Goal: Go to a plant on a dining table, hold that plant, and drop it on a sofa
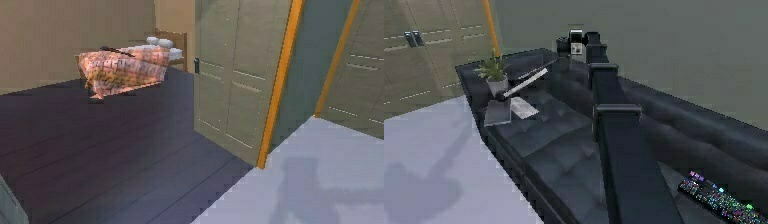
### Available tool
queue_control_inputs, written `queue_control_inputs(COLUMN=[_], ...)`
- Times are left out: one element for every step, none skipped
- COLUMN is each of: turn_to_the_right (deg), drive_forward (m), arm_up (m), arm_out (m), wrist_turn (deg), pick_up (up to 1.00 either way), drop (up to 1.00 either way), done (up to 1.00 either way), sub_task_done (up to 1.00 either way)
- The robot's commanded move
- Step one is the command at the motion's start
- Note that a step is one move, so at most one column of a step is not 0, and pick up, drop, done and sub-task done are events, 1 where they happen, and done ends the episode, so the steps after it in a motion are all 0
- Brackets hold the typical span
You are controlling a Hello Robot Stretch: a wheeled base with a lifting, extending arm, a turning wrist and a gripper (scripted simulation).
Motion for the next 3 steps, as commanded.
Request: queue_control_inputs(turn_to_the_right=[0.0,0.0,0.0], drive_forward=[0.00,0.00,0.00], arm_up=[0.00,0.00,0.00], arm_out=[0.00,0.00,0.00], wrist_turn=[45.0,45.0,9.0], pick_up=[0.00,0.00,0.00], drop=[0.00,0.00,0.00], done=[0.00,0.00,0.00], sub_task_done=[0.00,0.00,0.00])
